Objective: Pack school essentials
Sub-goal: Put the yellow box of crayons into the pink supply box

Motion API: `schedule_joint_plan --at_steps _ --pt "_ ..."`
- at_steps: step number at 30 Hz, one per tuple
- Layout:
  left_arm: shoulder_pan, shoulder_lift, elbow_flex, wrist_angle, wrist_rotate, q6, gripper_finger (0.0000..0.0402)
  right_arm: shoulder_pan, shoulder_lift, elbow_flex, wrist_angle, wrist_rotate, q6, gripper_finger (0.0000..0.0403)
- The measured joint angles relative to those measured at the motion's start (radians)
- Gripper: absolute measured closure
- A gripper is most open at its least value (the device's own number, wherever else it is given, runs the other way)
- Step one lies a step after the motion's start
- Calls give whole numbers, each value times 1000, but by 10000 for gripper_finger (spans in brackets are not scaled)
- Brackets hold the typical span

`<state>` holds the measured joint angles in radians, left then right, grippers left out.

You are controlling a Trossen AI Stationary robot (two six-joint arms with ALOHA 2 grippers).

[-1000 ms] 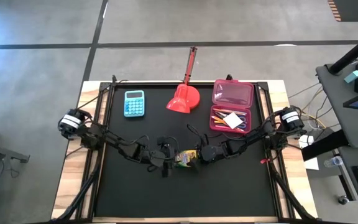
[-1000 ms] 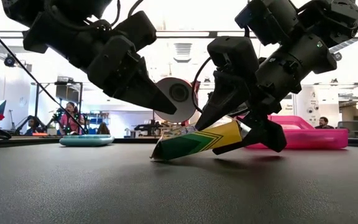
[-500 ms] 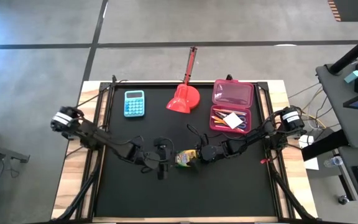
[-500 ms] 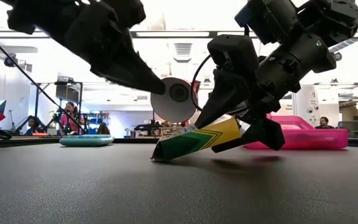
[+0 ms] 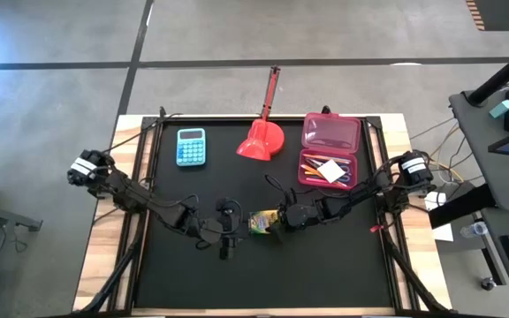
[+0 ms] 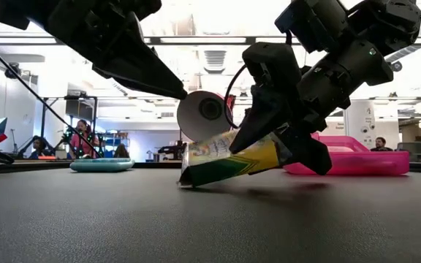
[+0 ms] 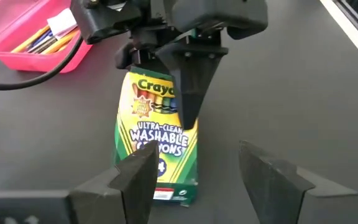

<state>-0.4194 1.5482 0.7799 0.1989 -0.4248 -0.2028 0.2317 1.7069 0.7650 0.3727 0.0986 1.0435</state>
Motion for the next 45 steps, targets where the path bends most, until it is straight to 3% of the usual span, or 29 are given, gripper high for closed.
schedule_joint_plan --at_steps 5,13,23,40,45 --pt "-2 0 0 0 0 0 198 0 0 0 6 7 0 244" --pt "-8 0 -1 -8 0 -1 198 -19 -68 0 0 10 -49 247" --pt "-41 1 -1 -8 0 -3 198 -57 -228 0 -220 88 -102 248" --pt "-44 15 -3 -33 -4 -35 198 -56 -88 0 -152 85 -77 249" --pt "-44 64 -34 -27 -4 -117 198 -56 -88 0 -151 85 -78 274"
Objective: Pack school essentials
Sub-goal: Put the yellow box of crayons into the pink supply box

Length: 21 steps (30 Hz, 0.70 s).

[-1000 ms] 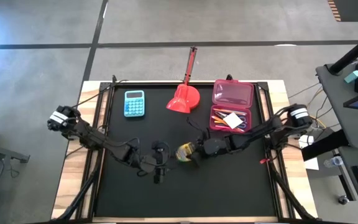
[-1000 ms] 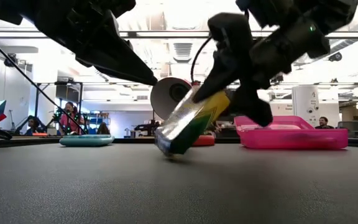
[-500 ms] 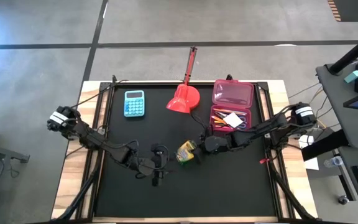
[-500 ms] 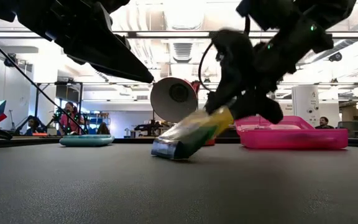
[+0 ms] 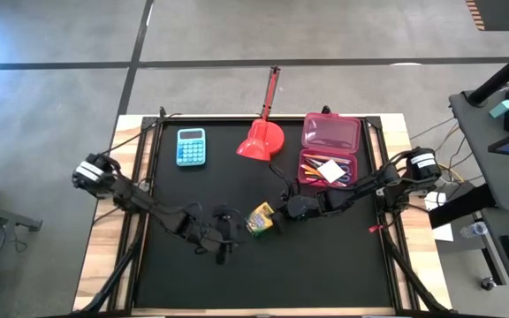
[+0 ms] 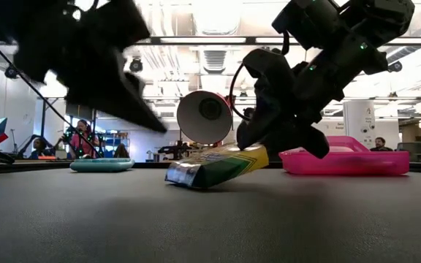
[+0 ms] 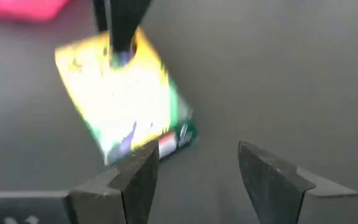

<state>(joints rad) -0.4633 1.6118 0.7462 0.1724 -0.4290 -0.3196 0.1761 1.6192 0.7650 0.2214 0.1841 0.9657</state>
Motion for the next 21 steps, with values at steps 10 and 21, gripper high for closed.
schedule_joint_plan --at_steps 10,21 --pt "6 108 -37 62 -53 -138 198 0 0 0 6 0 2 322" --pt "42 207 -38 232 -60 -137 198 0 -1 0 23 0 3 328"
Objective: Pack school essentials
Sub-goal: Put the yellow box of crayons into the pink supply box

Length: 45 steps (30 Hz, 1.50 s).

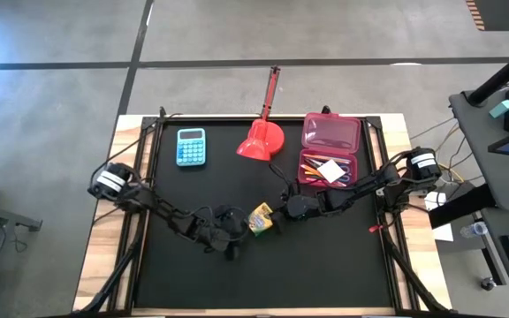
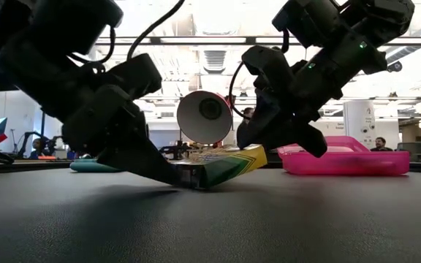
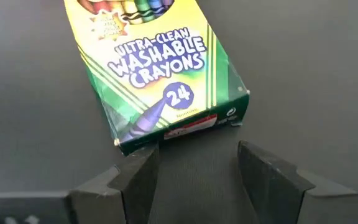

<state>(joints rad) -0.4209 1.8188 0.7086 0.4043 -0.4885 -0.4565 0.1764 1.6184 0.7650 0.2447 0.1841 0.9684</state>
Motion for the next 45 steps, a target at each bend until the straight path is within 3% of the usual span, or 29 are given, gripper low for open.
schedule_joint_plan --at_steps 7,23,45 --pt "7 -1 2 2 -74 13 198 2 0 -1 2 -6 16 328" --pt "43 -19 96 40 -95 192 198 0 -69 -5 -109 -9 13 326" --pt "192 -12 158 194 -82 408 198 0 -316 1 -445 198 -9 326"
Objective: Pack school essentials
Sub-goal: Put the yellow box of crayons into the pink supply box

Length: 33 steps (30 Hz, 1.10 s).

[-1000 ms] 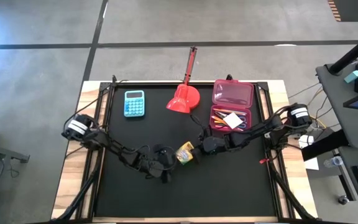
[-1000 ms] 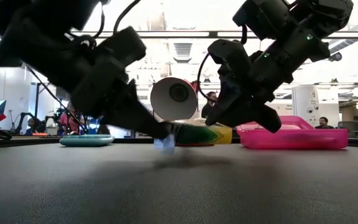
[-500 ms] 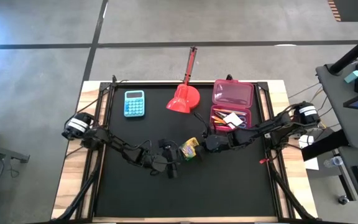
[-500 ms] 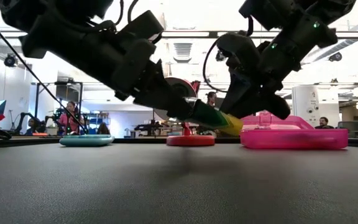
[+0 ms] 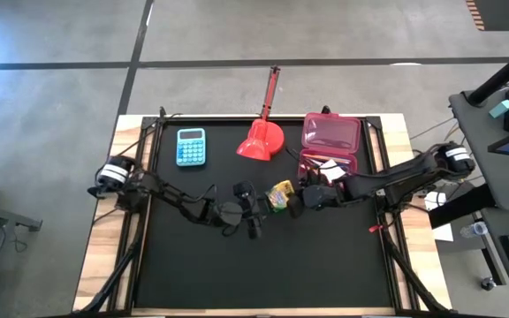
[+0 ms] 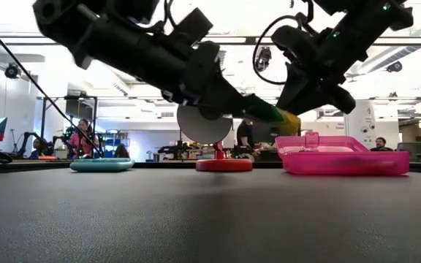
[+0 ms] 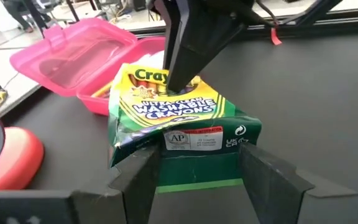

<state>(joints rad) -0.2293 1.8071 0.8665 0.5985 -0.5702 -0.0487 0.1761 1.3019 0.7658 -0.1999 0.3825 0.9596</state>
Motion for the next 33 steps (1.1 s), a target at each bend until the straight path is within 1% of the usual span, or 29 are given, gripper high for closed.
schedule_joint_plan --at_steps 6,9,11,17,23,33 --pt "51 46 56 -5 60 26 198 -2 -29 0 -80 45 -1 326" --pt "71 75 97 -6 68 38 198 -12 -38 0 -146 52 26 326" --pt "86 93 122 -2 74 46 198 -13 -41 1 -185 78 43 326" --pt "120 159 187 1 100 57 198 -20 -58 0 -261 114 19 326" --pt "157 241 270 3 104 58 198 -62 -82 0 -366 152 29 326" --pt "221 325 385 -2 113 57 198 -168 -82 0 -420 185 -42 326"
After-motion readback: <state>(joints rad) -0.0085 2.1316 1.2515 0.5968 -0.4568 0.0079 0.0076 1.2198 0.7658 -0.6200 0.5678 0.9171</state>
